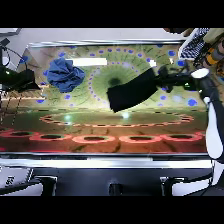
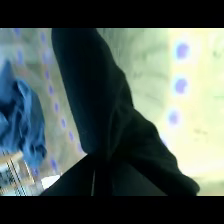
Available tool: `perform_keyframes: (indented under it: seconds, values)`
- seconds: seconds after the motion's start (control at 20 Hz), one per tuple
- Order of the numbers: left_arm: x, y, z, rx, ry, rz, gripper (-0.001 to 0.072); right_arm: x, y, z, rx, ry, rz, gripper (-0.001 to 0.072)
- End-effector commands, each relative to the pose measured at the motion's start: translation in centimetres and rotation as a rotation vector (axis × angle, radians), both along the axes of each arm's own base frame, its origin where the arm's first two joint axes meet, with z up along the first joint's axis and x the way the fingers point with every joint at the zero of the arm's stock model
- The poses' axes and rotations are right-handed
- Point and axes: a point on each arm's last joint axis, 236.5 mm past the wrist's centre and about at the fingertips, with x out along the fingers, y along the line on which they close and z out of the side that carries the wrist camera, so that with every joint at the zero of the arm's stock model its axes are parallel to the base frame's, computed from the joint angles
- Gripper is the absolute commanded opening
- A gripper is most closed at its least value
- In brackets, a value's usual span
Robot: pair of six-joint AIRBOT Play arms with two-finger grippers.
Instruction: Fold the clothes and pants, and hang the long-sleeved shirts on hangers.
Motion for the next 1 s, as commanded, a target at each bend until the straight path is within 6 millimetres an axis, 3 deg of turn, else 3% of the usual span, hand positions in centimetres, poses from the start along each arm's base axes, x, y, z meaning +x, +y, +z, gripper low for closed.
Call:
perform_keyframes:
  seconds: [0.0, 0.25, 0.45, 0.6, 0.7, 0.8, 0.95]
  values:
    - [-0.2, 0.1, -0.6, 0.004, 0.018, 0.002, 0.0018, 1.8, -6.9, 3.5, 0.008, -0.059, -0.154, 0.0025]
    - [-0.2, 0.1, -0.6, 0.004, 0.018, 0.002, 0.0018, 1.9, -16.8, 6.2, 0.005, -0.103, -0.369, 0.0025]
    - [-0.3, 0.1, -0.6, 0.004, 0.020, 0.002, 0.0018, -1.6, -25.2, 5.4, 0.051, 0.015, -0.604, 0.0025]
    - [-0.3, 0.1, -0.6, 0.004, 0.021, 0.002, 0.0018, -6.6, -31.0, 5.3, -0.018, 0.124, -0.770, 0.0025]
    - [-0.3, 0.1, -0.6, 0.004, 0.021, 0.002, 0.0018, -11.0, -33.5, 4.7, -0.104, 0.238, -0.844, 0.0025]
    - [-0.3, 0.1, -0.6, 0.004, 0.021, 0.002, 0.0018, -16.0, -35.2, 3.6, -0.203, 0.387, -0.872, 0.0025]
    - [-0.3, 0.1, -0.6, 0.004, 0.021, 0.002, 0.0018, -22.5, -35.9, 2.3, -0.340, 0.602, -0.834, 0.0025]
